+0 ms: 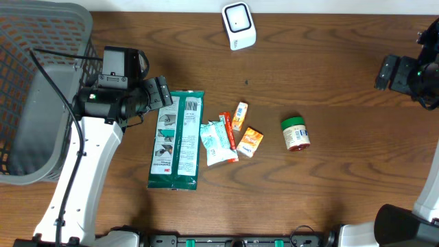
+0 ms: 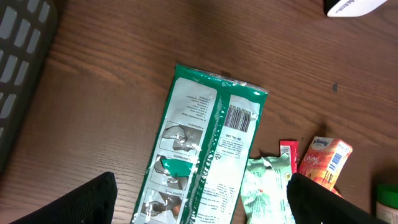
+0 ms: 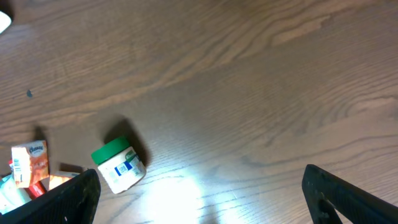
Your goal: Scan the item barcode
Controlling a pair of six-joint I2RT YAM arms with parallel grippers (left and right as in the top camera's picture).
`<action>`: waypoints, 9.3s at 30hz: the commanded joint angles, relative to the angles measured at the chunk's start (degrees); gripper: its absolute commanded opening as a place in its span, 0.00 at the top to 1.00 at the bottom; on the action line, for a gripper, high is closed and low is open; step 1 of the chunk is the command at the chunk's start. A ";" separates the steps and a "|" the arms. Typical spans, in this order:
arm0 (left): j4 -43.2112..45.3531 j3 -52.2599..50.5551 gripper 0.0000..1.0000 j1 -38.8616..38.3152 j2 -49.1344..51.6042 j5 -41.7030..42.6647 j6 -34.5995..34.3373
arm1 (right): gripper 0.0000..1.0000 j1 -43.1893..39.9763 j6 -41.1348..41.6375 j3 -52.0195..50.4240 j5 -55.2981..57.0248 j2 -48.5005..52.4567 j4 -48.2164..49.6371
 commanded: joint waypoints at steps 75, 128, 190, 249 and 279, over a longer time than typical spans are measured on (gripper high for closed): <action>-0.17 0.09 0.12 0.17 0.28 -0.33 0.52 | 0.40 50.40 35.63 -5.68 8.22 34.23 13.92; -0.17 0.07 0.12 0.17 0.28 -0.33 0.52 | 0.87 41.13 21.90 -10.99 10.60 30.42 20.28; -0.17 0.09 0.12 0.17 0.28 -0.33 0.52 | 0.70 33.31 13.84 -34.77 -22.67 21.51 44.57; -0.17 0.09 0.12 0.17 0.28 -0.33 0.52 | 0.99 33.62 14.60 -39.04 -8.17 15.54 51.34; -0.17 0.09 0.12 0.17 0.28 -0.33 0.52 | 0.99 60.87 10.54 -37.09 53.68 25.20 46.31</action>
